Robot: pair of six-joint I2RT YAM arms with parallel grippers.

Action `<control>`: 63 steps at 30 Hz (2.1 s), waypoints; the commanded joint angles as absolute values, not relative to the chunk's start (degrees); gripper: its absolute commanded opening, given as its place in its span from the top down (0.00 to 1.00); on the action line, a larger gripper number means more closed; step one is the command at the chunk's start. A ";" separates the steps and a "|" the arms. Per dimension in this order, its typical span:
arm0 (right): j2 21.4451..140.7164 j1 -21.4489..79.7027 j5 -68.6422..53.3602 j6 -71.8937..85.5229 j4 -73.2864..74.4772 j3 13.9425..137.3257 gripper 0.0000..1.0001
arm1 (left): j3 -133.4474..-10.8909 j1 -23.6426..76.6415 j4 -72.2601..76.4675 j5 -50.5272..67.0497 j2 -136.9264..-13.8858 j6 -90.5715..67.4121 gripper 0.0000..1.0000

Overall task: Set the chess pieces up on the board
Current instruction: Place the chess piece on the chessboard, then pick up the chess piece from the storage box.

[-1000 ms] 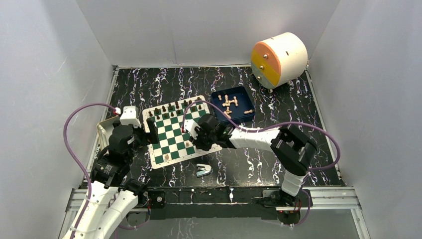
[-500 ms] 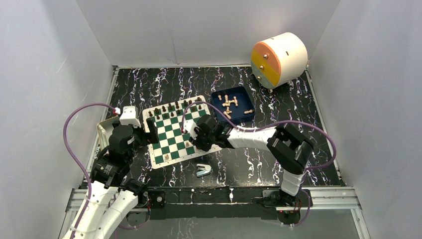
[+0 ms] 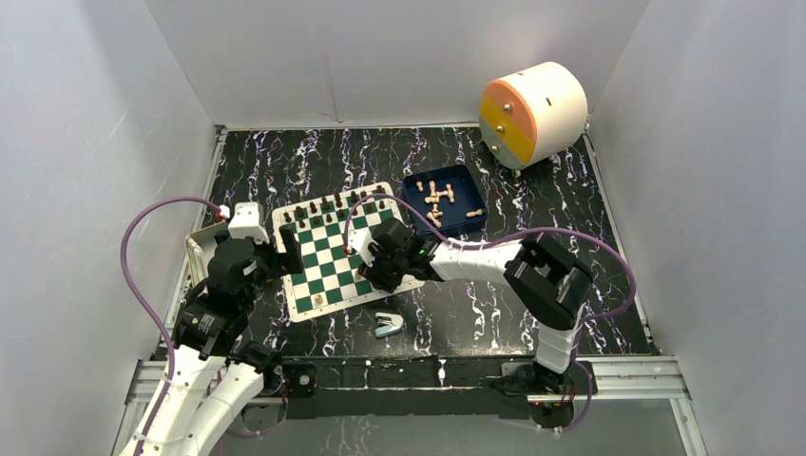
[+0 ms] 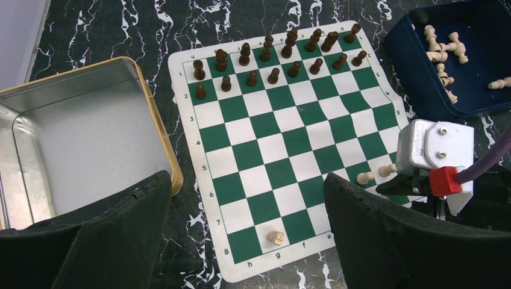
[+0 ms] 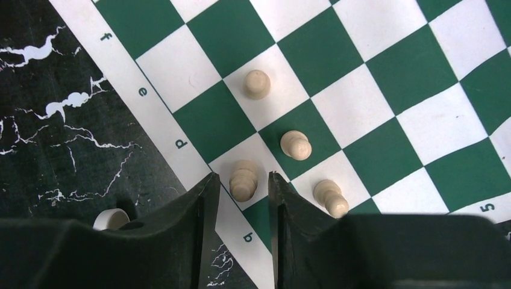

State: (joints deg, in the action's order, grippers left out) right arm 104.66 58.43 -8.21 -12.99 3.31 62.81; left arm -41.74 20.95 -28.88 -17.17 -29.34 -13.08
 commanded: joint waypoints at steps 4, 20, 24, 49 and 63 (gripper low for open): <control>100.19 58.70 -8.55 -10.48 4.54 66.52 0.52 | -42.98 20.83 -28.78 -18.58 -29.00 -13.36 0.07; 95.08 56.74 9.46 4.14 11.89 78.21 0.50 | -41.76 20.83 -25.50 -10.13 -30.89 -13.16 0.05; 96.28 53.99 11.49 6.38 15.40 81.81 0.51 | -42.63 20.83 -25.51 -8.43 -32.47 -13.07 0.04; 114.21 25.43 8.19 0.26 19.64 91.78 0.69 | -39.12 20.83 -20.54 4.62 -35.78 -11.16 0.12; 119.36 23.54 6.32 0.48 17.90 93.22 0.63 | -39.94 21.24 -21.83 3.18 -34.85 -10.81 0.13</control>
